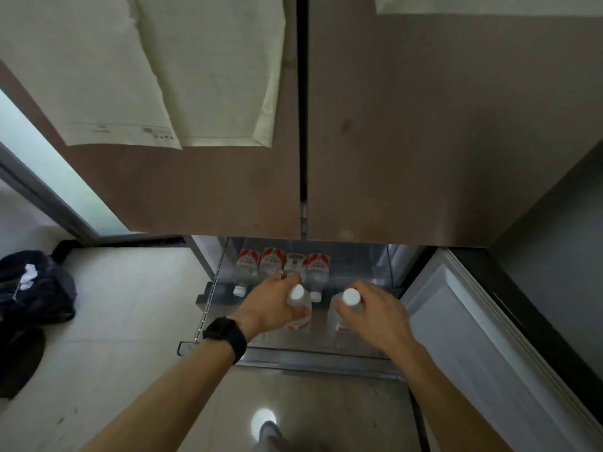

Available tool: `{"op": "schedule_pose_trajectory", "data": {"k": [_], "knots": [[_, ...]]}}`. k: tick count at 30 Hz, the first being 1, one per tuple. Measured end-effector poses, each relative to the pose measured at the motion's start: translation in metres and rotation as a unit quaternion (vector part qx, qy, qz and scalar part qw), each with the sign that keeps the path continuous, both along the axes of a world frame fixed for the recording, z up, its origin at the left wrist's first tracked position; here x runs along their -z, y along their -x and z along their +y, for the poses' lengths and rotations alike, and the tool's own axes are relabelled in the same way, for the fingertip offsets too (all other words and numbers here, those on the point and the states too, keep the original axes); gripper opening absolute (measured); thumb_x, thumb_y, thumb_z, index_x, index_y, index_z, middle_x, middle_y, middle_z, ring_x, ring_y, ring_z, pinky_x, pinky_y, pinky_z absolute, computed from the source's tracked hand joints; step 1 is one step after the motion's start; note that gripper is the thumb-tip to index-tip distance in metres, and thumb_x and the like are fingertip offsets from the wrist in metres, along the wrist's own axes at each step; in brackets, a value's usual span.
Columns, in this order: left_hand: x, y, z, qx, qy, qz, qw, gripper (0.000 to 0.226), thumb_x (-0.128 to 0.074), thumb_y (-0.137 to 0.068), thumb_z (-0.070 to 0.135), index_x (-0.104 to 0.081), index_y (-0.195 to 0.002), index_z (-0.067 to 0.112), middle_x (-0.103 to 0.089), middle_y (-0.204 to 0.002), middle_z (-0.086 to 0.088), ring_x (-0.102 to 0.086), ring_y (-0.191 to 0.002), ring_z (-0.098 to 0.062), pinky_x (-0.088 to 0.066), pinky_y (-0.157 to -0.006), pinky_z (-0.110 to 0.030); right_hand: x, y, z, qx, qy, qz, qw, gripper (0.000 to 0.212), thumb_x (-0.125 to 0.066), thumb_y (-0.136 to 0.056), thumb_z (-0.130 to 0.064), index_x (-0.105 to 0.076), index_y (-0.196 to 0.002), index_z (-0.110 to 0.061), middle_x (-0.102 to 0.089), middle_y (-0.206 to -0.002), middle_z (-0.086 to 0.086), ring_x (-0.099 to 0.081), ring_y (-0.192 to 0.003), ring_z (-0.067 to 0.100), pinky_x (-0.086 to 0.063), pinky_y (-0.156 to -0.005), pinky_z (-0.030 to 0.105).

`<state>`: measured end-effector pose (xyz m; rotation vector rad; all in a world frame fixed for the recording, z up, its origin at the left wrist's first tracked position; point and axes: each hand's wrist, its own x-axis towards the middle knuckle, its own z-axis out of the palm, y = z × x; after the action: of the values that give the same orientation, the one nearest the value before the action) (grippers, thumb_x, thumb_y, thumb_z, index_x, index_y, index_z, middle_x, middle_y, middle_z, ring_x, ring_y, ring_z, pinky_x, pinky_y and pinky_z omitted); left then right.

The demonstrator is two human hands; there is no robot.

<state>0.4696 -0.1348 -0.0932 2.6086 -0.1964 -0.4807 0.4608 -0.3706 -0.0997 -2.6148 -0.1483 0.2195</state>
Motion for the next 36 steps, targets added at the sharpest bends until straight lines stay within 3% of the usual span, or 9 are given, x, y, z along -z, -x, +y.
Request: {"op": "schedule_pose_trajectory", "data": {"k": [5, 8, 11, 17, 22, 25, 29, 32, 36], "knots": [[0.019, 0.022, -0.007, -0.067, 0.134, 0.021, 0.989, 0.045, -0.079, -0.077, 0.044, -0.051, -0.112, 0.05, -0.057, -0.117, 0.011, -0.056, -0.11, -0.012, -0.049, -0.093, -0.029, 0.026, 0.016, -0.002, 0.093, -0.142, 0.015, 0.985, 0.054, -0.084, -0.069, -0.053, -0.049, -0.107, -0.036, -0.048, -0.115, -0.013, -0.049, -0.106, 0.011, -0.044, -0.085, 0.03], [0.062, 0.047, 0.006, -0.184, 0.184, 0.029, 0.965, 0.065, -0.084, -0.072, 0.036, -0.044, -0.122, 0.05, -0.059, -0.119, 0.013, -0.059, -0.111, -0.013, -0.052, -0.092, -0.034, 0.072, 0.007, 0.024, 0.016, -0.163, 0.121, 0.979, 0.072, -0.089, -0.062, -0.052, -0.046, -0.12, -0.042, -0.06, -0.114, -0.019, -0.059, -0.103, 0.004, -0.05, -0.084, 0.026], [0.066, 0.045, -0.004, -0.182, 0.181, 0.012, 0.966, 0.081, -0.089, -0.069, 0.032, -0.035, -0.129, 0.045, -0.056, -0.125, 0.007, -0.057, -0.112, -0.016, -0.052, -0.095, -0.039, 0.078, -0.003, 0.02, 0.032, -0.15, 0.122, 0.981, 0.071, -0.086, -0.061, -0.051, -0.052, -0.122, -0.039, -0.065, -0.11, -0.016, -0.063, -0.099, 0.003, -0.056, -0.085, 0.032], [0.066, 0.028, -0.003, -0.175, 0.161, -0.031, 0.971, 0.072, -0.087, -0.073, 0.039, -0.042, -0.129, 0.04, -0.062, -0.124, 0.004, -0.06, -0.113, -0.018, -0.053, -0.095, -0.045, 0.071, -0.011, 0.017, 0.058, -0.166, 0.106, 0.979, 0.057, -0.085, -0.065, -0.037, -0.056, -0.115, -0.037, -0.069, -0.106, -0.012, -0.066, -0.096, 0.009, -0.054, -0.081, 0.031], [0.047, 0.037, 0.005, -0.202, 0.201, -0.077, 0.955, 0.069, -0.088, -0.074, 0.037, -0.048, -0.13, 0.034, -0.063, -0.124, 0.008, -0.059, -0.115, -0.016, -0.052, -0.097, -0.037, 0.045, 0.008, 0.022, 0.085, -0.195, 0.062, 0.975, 0.056, -0.086, -0.07, -0.033, -0.056, -0.117, -0.033, -0.068, -0.104, -0.01, -0.065, -0.095, 0.013, -0.047, -0.078, 0.026], [0.01, 0.055, 0.025, -0.229, 0.245, -0.131, 0.933, 0.066, -0.09, -0.073, 0.036, -0.048, -0.124, 0.037, -0.06, -0.115, 0.018, -0.058, -0.111, -0.008, -0.051, -0.096, -0.028, 0.01, 0.026, 0.036, 0.101, -0.231, 0.016, 0.968, 0.055, -0.087, -0.068, -0.037, -0.056, -0.113, -0.037, -0.066, -0.098, -0.016, -0.063, -0.089, 0.005, -0.045, -0.072, 0.021], [-0.046, 0.108, 0.069, -0.265, 0.272, -0.224, 0.897, 0.067, -0.091, -0.071, 0.036, -0.052, -0.127, 0.037, -0.06, -0.115, 0.028, -0.056, -0.109, 0.009, -0.047, -0.089, -0.009, -0.046, 0.055, 0.079, 0.054, -0.277, -0.064, 0.957, 0.057, -0.089, -0.065, -0.036, -0.055, -0.111, -0.04, -0.066, -0.096, -0.023, -0.06, -0.089, -0.014, -0.043, -0.069, 0.008], [-0.081, 0.172, 0.11, -0.295, 0.248, -0.272, 0.882, 0.068, -0.091, -0.07, 0.037, -0.054, -0.127, 0.038, -0.062, -0.119, 0.022, -0.056, -0.108, 0.002, -0.045, -0.086, -0.007, -0.078, 0.088, 0.124, -0.023, -0.299, -0.087, 0.95, 0.062, -0.089, -0.065, -0.038, -0.054, -0.117, -0.039, -0.065, -0.102, -0.02, -0.062, -0.096, -0.007, -0.046, -0.076, 0.011], [-0.106, 0.288, 0.171, -0.356, 0.196, -0.303, 0.862, 0.067, -0.091, -0.068, 0.044, -0.054, -0.124, 0.042, -0.065, -0.114, 0.017, -0.06, -0.104, -0.008, -0.051, -0.089, -0.025, -0.098, 0.159, 0.197, -0.141, -0.305, -0.088, 0.938, 0.064, -0.088, -0.066, -0.044, -0.054, -0.119, -0.035, -0.062, -0.106, -0.017, -0.063, -0.097, 0.011, -0.054, -0.078, 0.025]]}}
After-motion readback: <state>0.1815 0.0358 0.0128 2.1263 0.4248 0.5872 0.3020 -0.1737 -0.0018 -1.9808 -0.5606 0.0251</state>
